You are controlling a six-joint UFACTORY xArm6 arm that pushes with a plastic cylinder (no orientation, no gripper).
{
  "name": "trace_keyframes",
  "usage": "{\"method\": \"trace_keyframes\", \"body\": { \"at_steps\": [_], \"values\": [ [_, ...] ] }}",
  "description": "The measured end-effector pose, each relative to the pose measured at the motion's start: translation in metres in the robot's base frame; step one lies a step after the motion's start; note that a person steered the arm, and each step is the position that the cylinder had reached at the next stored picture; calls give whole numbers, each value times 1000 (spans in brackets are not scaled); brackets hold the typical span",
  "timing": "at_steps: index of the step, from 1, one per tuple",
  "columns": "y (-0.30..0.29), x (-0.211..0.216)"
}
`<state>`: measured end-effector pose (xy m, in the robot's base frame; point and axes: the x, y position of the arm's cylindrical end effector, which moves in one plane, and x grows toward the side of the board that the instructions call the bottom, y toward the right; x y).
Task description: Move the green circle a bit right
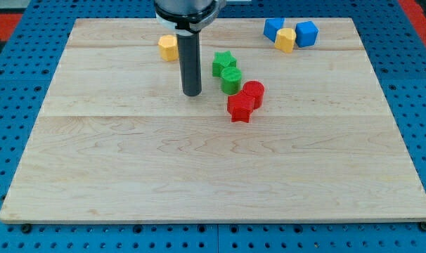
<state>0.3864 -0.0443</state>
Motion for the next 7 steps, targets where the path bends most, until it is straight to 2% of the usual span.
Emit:
{"method": "trace_keyframes", "body": {
  "at_steps": [2,6,7],
  "values": [
    [1,-11],
    [73,-11],
    [47,-10]
  ]
}}
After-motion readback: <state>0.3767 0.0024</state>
